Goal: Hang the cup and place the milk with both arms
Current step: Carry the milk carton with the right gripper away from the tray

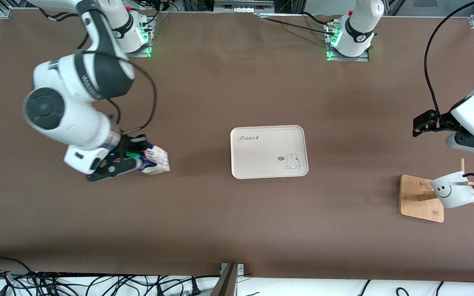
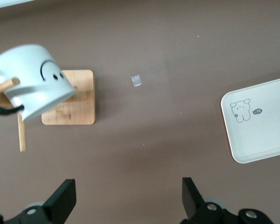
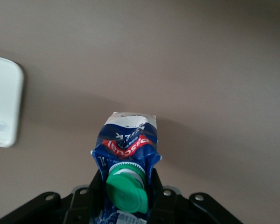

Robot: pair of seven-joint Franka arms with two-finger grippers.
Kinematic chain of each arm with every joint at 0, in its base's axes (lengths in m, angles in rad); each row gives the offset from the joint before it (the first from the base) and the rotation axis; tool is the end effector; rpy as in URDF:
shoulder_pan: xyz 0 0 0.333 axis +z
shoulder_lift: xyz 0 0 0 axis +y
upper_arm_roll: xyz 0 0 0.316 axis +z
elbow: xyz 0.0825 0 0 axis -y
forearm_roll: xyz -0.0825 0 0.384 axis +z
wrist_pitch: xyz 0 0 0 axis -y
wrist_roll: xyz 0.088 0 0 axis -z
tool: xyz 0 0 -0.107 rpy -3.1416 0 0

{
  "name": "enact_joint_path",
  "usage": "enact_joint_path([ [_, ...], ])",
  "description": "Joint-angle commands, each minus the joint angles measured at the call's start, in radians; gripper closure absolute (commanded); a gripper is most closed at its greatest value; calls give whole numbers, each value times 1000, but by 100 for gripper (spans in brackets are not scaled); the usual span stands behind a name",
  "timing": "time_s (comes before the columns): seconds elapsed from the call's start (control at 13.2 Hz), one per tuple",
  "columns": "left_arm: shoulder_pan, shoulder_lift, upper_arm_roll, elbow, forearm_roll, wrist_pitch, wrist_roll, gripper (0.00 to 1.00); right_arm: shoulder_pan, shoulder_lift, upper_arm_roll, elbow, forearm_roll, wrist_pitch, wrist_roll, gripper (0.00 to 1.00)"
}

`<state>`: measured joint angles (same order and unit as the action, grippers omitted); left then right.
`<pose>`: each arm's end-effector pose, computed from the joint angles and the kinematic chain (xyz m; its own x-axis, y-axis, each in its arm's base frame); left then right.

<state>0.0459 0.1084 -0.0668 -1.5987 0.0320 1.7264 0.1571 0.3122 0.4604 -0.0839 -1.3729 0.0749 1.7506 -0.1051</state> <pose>0.5978 -0.0077 0.5627 0.9833 -0.1814 0.0154 -0.1809 -0.9831 -0.0272 0.6636 0.1715 0.4464 0.9446 0.3192 -0.0770 0.3167 -0.9475 -0.0434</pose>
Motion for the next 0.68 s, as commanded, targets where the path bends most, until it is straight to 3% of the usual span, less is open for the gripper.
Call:
enact_joint_path([
  [0.0, -43, -118, 36, -129, -17, 45, -45, 0, -5, -57, -95, -171, 14, 73, -89, 59],
  [0.23, -75, -121, 45, -124, -46, 44, -185, 0, -5, -92, -157, -325, 16, 199, -110, 59],
  [0.46, -77, -128, 47, -119, -37, 35, -186, 0, -7, -88, -169, -371, 16, 253, -99, 59],
  [0.61, -73, -127, 38, -106, -34, 1, -185, 0, -7, -86, -169, -399, 16, 289, -94, 49],
])
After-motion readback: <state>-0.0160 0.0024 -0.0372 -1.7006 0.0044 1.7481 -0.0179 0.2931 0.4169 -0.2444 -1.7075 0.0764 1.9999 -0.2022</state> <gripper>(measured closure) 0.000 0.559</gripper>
